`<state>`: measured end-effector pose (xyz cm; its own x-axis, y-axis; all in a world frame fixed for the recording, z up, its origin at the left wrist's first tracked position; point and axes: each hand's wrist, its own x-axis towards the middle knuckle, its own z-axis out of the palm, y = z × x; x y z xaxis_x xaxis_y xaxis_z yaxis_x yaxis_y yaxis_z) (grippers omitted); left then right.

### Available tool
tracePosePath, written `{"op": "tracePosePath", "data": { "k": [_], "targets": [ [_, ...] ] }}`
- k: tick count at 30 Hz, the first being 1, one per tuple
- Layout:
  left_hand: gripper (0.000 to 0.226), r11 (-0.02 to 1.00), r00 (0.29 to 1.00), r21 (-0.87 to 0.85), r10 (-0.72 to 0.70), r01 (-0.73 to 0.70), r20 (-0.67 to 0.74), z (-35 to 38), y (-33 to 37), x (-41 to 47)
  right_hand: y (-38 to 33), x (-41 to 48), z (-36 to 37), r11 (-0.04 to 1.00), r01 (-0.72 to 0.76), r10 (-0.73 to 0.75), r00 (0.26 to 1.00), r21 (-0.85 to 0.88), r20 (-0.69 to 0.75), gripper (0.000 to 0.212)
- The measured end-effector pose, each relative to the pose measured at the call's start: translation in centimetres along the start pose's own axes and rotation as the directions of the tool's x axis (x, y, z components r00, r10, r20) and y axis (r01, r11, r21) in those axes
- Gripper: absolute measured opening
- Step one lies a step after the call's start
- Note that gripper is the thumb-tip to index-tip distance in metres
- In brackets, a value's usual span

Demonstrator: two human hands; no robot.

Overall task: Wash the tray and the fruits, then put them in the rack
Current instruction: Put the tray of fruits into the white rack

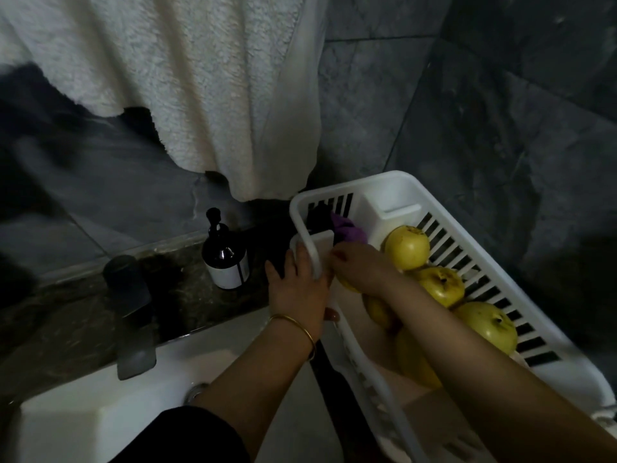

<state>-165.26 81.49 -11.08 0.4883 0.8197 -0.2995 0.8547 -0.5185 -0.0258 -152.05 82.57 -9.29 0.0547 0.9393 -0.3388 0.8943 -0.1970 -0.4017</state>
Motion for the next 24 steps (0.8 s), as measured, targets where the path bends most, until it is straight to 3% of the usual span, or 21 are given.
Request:
{"op": "tracePosePath", "data": {
  "k": [7,15,24],
  "targets": [
    [0.101,0.994,1.0,0.104,0.013,-0.01,-0.026,-0.3,0.1,0.3,-2.2,-0.4,1.5,1.0,-0.006,0.004,0.998,-0.024,-0.062,0.036],
    [0.105,0.965,1.0,0.262,0.009,-0.008,0.0,-0.5,0.3,0.8,-2.5,0.3,2.6,0.979,0.008,-0.026,0.996,-0.203,-0.086,0.029],
    [0.109,0.967,1.0,0.253,0.02,-0.014,-0.023,-0.4,0.2,0.9,-2.2,0.3,2.9,0.982,0.006,-0.027,0.994,-0.191,-0.108,0.029]
  ]
}}
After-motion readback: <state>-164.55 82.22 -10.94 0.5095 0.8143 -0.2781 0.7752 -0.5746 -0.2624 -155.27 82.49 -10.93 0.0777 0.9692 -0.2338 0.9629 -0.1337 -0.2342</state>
